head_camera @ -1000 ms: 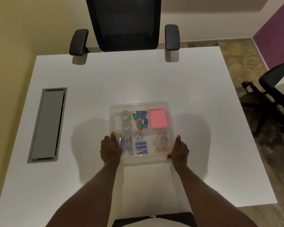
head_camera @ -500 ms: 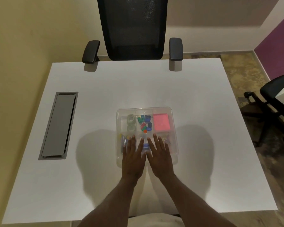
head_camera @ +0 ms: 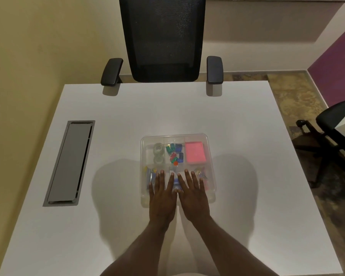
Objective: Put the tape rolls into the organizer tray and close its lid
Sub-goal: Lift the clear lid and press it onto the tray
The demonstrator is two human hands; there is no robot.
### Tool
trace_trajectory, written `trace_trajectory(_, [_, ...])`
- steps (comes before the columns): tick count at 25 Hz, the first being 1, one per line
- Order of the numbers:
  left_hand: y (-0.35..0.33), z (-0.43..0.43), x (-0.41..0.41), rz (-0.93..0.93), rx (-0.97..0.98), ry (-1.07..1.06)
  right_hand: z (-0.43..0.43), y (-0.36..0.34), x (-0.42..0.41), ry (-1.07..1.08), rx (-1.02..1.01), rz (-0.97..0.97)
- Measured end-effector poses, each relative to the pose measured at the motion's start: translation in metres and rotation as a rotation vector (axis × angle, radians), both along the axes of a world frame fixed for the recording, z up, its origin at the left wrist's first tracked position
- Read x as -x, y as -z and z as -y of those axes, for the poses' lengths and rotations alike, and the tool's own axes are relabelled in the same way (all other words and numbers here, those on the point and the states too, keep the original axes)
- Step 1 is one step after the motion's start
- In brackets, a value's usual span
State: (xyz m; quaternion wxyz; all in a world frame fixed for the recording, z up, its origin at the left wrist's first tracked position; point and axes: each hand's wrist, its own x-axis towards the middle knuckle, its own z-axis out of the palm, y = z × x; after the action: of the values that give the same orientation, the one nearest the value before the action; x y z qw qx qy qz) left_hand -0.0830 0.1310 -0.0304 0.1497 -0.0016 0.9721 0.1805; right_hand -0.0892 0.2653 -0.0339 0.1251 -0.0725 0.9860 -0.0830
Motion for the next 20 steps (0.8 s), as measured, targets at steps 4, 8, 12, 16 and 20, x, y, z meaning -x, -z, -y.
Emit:
trace_trajectory(4, [0.000, 0.003, 0.030, 0.031, 0.021, 0.002, 0.002, -0.004, 0.034, -0.011, 0.005, 0.071])
trace_trajectory(8, [0.001, 0.004, 0.061, 0.051, 0.034, 0.002, 0.001, -0.006, 0.066, -0.039, -0.025, 0.115])
trace_trajectory(12, [0.005, 0.008, 0.083, 0.071, 0.087, 0.044, 0.001, -0.004, 0.088, -0.062, -0.070, 0.121])
trace_trajectory(16, [0.004, 0.008, 0.087, 0.069, 0.104, 0.040, 0.000, 0.000, 0.092, -0.073, -0.073, 0.081])
trace_trajectory(20, [0.001, 0.008, 0.089, 0.078, 0.071, 0.032, 0.000, -0.001, 0.093, -0.091, -0.079, 0.094])
